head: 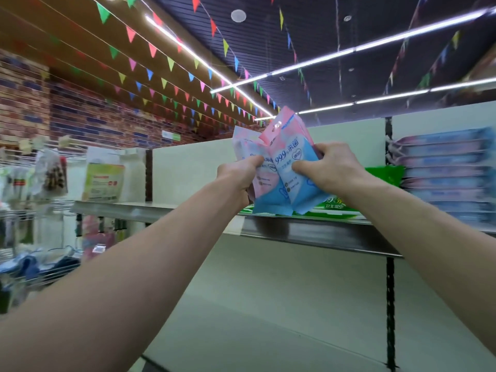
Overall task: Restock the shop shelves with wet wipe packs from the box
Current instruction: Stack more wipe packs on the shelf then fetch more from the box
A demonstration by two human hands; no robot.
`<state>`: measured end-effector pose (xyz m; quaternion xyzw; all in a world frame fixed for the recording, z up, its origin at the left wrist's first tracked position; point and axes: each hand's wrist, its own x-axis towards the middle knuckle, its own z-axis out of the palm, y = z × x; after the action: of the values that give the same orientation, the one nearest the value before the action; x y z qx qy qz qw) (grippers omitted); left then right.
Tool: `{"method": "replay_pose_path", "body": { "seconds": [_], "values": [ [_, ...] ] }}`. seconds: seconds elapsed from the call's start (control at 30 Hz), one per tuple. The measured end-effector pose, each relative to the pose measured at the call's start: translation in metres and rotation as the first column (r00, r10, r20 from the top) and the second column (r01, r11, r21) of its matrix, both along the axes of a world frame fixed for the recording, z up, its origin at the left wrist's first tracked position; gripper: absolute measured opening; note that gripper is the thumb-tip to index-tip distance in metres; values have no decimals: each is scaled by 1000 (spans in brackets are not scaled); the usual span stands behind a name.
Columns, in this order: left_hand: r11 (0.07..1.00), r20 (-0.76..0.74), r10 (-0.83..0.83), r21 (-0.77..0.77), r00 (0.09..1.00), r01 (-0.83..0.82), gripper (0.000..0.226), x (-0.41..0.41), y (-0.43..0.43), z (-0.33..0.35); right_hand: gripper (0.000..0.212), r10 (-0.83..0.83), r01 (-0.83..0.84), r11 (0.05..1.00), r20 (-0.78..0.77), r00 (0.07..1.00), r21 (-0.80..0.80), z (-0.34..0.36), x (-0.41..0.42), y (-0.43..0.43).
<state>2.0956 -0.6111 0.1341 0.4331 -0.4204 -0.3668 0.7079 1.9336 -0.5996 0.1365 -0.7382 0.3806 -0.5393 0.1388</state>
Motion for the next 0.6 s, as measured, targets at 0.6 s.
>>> {"method": "replay_pose_path", "body": {
  "seconds": [0.6],
  "values": [
    [984,11,-177,38,984,176,31,89,-49,7,4,-221,220,975,-8,975,-17,0,101,-7]
  ]
}}
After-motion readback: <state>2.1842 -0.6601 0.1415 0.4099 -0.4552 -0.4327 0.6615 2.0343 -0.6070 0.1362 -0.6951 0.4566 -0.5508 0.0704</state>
